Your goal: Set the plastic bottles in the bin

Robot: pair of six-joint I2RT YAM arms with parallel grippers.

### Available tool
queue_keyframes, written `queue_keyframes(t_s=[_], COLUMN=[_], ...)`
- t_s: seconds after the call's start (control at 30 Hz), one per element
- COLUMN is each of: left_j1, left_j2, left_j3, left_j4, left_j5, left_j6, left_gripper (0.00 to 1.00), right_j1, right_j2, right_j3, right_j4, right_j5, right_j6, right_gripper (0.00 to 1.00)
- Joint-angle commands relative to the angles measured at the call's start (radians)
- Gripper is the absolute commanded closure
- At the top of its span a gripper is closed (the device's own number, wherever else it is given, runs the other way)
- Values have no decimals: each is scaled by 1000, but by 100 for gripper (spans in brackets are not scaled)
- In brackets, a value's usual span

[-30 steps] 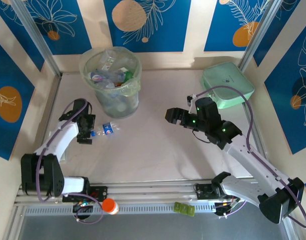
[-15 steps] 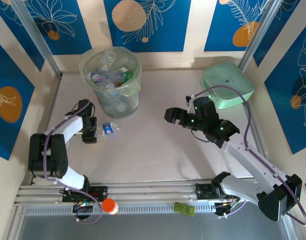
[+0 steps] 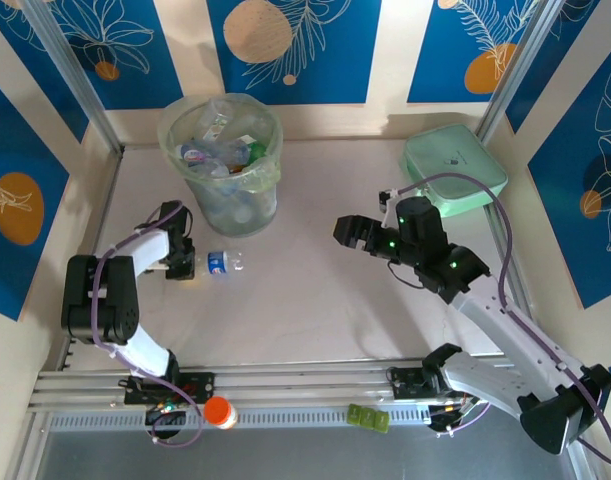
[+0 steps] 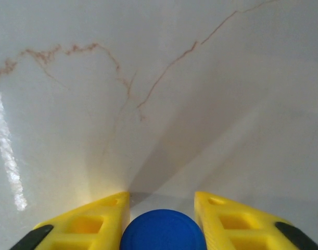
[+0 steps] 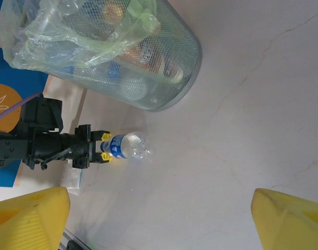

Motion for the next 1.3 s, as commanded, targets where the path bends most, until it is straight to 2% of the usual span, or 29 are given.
queue_keyframes(t_s=[0.0,0.17,0.33,0.47,0.57,0.7,0.83,0.97,1.1,1.27], left_j1=[10,9,-31,-74,-139,-258,-332,-354,-374,-380], left_j2=[-2,-111,-259,-404,-479,-482,-477,-495,-525,-557], left_j3=[20,18,46,58,97,189,231,244,256,240], left_j4=[50,-6,-59,-76,-58,-43,8,48,38,64], left_j5=[4,-3,23,44,46,94,199,327,343,356], left_j6=[9,70,207,301,384,512,629,702,734,736], left_gripper=[72,77,82,87,88,88,86,85,85,86], right_j1=[-9,-8,30,74,118,162,195,206,229,266], right_j2=[-24,-28,-18,46,122,228,330,426,524,620], right_j3=[-14,-14,16,116,207,332,432,507,564,586], right_j4=[-26,-6,22,-12,-51,-94,-152,-203,-213,-168], right_j5=[24,-32,-67,-137,-173,-201,-171,-273,-452,-459], right_j6=[-7,-23,-82,-182,-253,-318,-395,-445,-434,-329], right_gripper=[10,10,10,10,10,11,10,10,10,10])
